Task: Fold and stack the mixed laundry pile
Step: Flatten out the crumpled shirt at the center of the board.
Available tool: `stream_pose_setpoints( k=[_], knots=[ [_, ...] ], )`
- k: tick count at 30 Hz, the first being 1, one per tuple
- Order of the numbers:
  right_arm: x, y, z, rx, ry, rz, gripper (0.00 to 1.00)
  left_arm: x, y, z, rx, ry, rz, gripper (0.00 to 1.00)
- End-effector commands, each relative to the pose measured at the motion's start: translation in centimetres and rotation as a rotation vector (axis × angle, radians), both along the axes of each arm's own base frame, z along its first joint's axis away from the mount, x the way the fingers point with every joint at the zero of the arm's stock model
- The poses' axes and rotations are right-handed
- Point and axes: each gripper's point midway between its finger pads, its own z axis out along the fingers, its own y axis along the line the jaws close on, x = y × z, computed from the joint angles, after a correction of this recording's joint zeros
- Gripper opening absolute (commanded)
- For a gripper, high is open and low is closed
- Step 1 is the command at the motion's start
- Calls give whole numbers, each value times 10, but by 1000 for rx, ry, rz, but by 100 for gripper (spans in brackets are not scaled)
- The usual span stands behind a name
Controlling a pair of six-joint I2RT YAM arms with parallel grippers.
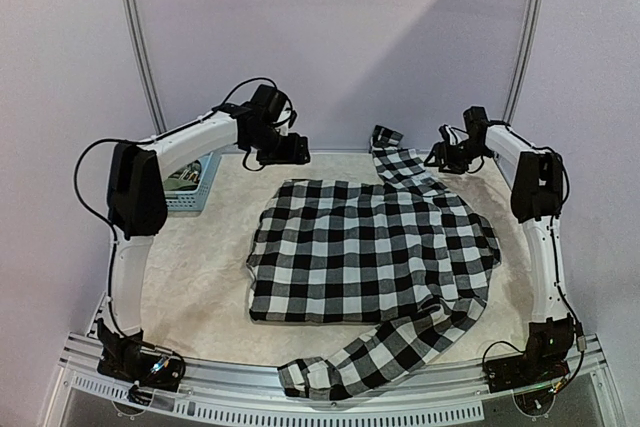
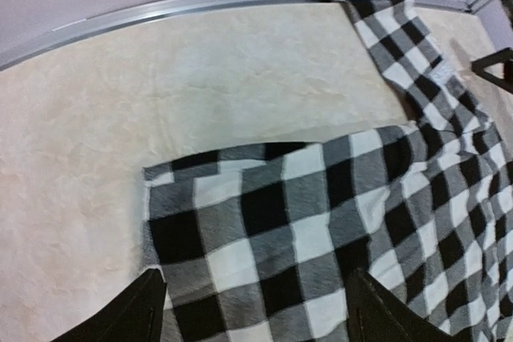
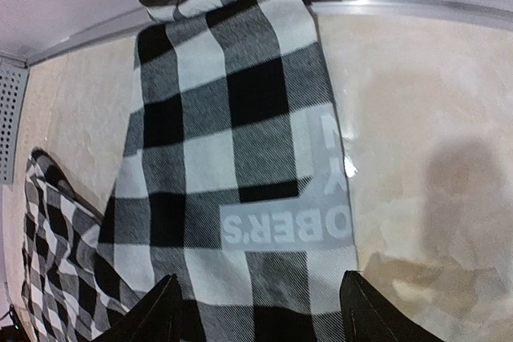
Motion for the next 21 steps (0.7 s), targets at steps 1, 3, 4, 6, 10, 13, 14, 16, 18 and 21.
stream_pose_setpoints(
  k=[1,3,4,6,10,13,14,16,18,21],
  knots=[
    [-30,-27,23,-140,8,96,69,14,36,-38,133,101,-85,81],
    [-45,-31,16,-190,43,159,69,15,40,-54,149,143,-120,83],
    [-53,-32,10,-210,64,191,68,16,43,-63,145,167,-128,83],
    [-67,-39,-4,-263,110,232,67,19,50,-79,129,206,-118,87],
    [-84,-51,-23,-351,147,284,64,25,55,-102,77,246,-104,89],
    [-91,-55,-30,-375,159,308,64,25,49,-118,17,288,-110,85],
    [-93,-55,-32,-378,162,313,63,24,48,-124,2,302,-112,82],
    [-94,-55,-35,-378,165,315,62,23,46,-133,-13,321,-118,78],
    [-95,-52,-39,-365,166,320,61,21,44,-139,-29,329,-126,76],
    [-90,-72,-42,-336,172,269,56,21,42,-144,-40,325,-135,70]
  ],
)
